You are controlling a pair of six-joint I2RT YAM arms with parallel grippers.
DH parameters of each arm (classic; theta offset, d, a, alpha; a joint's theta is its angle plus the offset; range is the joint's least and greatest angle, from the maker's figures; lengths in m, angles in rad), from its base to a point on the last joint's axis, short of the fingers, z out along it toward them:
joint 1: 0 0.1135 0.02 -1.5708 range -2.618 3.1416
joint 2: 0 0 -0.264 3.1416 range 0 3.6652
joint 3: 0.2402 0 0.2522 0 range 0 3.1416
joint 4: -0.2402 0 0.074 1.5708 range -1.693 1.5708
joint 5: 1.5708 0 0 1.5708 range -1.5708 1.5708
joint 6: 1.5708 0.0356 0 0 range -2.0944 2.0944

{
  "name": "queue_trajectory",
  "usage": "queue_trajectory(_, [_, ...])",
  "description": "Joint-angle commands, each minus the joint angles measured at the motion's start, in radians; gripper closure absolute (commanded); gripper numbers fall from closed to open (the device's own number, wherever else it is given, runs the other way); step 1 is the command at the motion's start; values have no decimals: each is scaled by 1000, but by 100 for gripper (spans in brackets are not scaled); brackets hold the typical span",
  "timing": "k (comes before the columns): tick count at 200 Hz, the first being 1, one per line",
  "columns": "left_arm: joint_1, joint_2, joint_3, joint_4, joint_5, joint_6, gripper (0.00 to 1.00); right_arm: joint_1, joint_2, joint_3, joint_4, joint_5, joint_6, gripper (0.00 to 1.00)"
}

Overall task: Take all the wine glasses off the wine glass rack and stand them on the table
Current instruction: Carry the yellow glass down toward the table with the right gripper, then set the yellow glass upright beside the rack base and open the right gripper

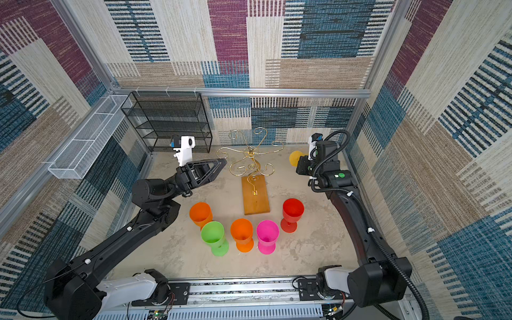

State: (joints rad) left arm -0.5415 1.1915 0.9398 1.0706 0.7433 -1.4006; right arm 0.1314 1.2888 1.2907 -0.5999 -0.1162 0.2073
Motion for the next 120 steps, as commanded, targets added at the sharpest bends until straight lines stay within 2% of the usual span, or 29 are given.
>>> queue_trajectory(1, [0, -24, -4, -87, 18, 95, 55, 0, 18, -6, -13, -32, -35, 100])
queue_trajectory(37, [0, -51, 0, -169, 15, 161, 55, 0, 55, -27, -41, -57, -60, 100])
queue_trajectory(83, [0, -60, -2, -187, 18, 173, 55, 3, 110, -24, -77, -92, -78, 100])
queue_trajectory(120, [1, -66, 4, -207, 26, 184, 55, 46, 167, 4, -133, -63, -93, 100])
